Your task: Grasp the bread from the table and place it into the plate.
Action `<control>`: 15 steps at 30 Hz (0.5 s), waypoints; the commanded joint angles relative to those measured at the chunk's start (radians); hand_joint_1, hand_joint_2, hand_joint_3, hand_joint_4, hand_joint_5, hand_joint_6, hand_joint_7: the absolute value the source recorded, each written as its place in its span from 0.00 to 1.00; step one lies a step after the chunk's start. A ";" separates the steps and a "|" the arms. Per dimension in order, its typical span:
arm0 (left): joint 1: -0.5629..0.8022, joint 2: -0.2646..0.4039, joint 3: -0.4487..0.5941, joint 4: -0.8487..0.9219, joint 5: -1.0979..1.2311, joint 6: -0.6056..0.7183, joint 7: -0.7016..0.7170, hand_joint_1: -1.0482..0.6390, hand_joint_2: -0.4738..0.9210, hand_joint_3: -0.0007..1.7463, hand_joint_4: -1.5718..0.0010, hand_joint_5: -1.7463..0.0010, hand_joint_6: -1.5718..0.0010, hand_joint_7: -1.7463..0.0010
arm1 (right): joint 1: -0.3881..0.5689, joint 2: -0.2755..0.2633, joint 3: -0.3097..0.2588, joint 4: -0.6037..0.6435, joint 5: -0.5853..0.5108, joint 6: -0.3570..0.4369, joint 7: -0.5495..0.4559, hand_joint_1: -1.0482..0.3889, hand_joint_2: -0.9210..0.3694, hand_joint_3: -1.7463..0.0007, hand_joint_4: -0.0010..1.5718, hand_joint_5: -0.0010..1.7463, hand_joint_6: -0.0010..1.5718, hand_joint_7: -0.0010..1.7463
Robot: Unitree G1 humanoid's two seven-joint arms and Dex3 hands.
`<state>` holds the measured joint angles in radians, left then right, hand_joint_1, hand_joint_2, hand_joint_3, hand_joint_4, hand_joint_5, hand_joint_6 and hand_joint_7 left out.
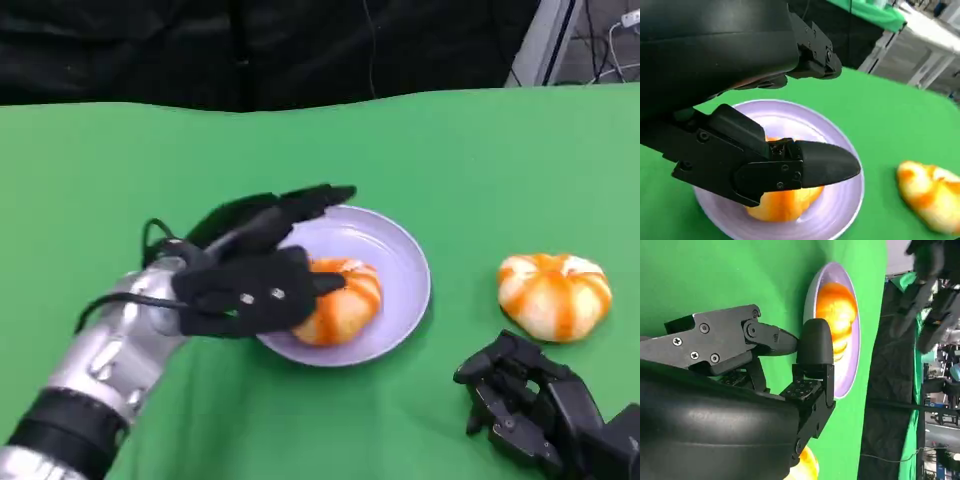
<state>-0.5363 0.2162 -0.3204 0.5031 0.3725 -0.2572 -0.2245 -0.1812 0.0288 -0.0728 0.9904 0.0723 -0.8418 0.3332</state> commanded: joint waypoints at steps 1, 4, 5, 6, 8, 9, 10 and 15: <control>0.047 0.020 0.052 -0.041 -0.083 -0.031 -0.035 0.08 1.00 0.42 0.80 0.97 0.84 0.99 | 0.009 -0.014 -0.008 0.011 0.006 0.010 -0.003 0.51 0.00 0.72 0.46 1.00 0.42 0.82; 0.084 0.008 0.094 -0.056 -0.147 -0.064 -0.030 0.09 1.00 0.41 0.78 0.97 0.81 0.98 | 0.009 -0.016 -0.007 0.011 0.002 0.009 -0.006 0.50 0.00 0.72 0.46 1.00 0.42 0.82; 0.096 0.004 0.105 -0.062 -0.164 -0.072 -0.027 0.10 1.00 0.40 0.77 0.97 0.80 0.98 | 0.009 -0.017 -0.006 0.012 0.001 0.008 -0.007 0.50 0.00 0.72 0.46 1.00 0.42 0.82; 0.114 -0.010 0.127 -0.067 -0.197 -0.087 -0.017 0.10 1.00 0.40 0.77 0.97 0.79 0.98 | 0.009 -0.018 -0.007 0.012 0.002 0.009 -0.005 0.50 0.00 0.72 0.46 1.00 0.42 0.82; 0.133 -0.028 0.151 -0.071 -0.230 -0.104 -0.008 0.11 1.00 0.35 0.73 0.97 0.76 0.98 | 0.008 -0.019 -0.008 0.012 0.006 0.010 -0.001 0.50 0.00 0.72 0.46 1.00 0.42 0.82; 0.149 -0.042 0.175 -0.055 -0.260 -0.150 0.001 0.11 1.00 0.35 0.72 0.97 0.75 0.98 | 0.008 -0.020 -0.008 0.013 0.005 0.011 -0.001 0.50 0.00 0.72 0.46 1.00 0.42 0.82; 0.163 -0.054 0.196 -0.037 -0.288 -0.193 0.007 0.13 1.00 0.33 0.69 0.97 0.73 0.98 | 0.007 -0.021 -0.008 0.015 0.004 0.010 0.001 0.51 0.00 0.71 0.46 1.00 0.42 0.82; 0.203 -0.080 0.263 0.017 -0.387 -0.304 -0.019 0.16 1.00 0.32 0.64 0.97 0.71 0.98 | 0.004 -0.021 -0.008 0.016 0.004 0.011 0.000 0.53 0.00 0.70 0.46 1.00 0.42 0.82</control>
<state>-0.3573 0.1356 -0.0953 0.4950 0.0316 -0.5162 -0.2311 -0.1837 0.0265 -0.0735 0.9965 0.0721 -0.8426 0.3347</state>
